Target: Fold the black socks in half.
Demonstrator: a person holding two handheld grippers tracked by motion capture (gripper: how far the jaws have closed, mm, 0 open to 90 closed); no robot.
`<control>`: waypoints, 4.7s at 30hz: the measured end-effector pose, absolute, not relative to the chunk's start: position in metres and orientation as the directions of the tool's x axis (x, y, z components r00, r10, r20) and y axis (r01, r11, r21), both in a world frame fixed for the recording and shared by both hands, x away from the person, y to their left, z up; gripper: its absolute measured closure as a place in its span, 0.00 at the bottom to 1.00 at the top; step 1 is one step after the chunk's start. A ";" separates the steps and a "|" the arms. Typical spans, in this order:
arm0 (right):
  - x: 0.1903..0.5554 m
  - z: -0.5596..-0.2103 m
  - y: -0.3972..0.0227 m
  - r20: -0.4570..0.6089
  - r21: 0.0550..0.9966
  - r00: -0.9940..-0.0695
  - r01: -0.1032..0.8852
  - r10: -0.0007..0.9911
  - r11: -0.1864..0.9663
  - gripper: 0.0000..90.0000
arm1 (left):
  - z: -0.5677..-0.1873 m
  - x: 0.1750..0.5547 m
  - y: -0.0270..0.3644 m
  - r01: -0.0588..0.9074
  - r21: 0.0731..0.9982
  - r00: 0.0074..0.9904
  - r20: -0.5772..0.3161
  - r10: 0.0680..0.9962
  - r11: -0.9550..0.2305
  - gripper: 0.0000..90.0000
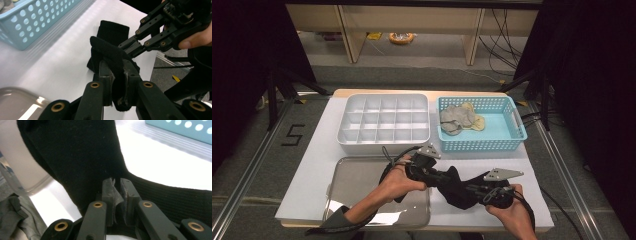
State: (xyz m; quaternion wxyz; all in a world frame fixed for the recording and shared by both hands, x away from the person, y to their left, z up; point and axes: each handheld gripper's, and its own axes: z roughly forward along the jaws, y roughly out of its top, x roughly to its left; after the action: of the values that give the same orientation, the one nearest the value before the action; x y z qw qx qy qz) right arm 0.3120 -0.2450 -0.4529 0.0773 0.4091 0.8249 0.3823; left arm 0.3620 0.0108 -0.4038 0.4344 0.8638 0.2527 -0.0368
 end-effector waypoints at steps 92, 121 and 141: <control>0.344 -0.450 -0.294 0.011 0.634 -0.527 0.661 0.850 0.401 0.96 | -0.440 0.349 -0.027 0.482 0.740 0.849 -0.262 0.459 -0.469 0.62; 0.326 -0.441 -0.267 0.004 0.653 -0.609 0.603 0.793 0.459 0.87 | -0.473 0.342 -0.069 0.452 0.720 0.874 -0.240 0.422 -0.527 0.80; 0.332 -0.466 -0.273 0.058 0.601 -0.584 0.668 0.809 0.439 0.91 | -0.480 0.341 -0.050 0.645 0.636 0.743 -0.392 0.542 -0.423 0.50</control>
State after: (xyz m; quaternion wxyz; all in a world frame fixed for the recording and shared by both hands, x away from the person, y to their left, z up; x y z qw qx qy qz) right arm 0.3324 -0.2729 -0.4663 0.1199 0.4398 0.8397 0.2951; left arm 0.3412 -0.0499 -0.4796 0.4048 0.8412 0.3528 -0.0635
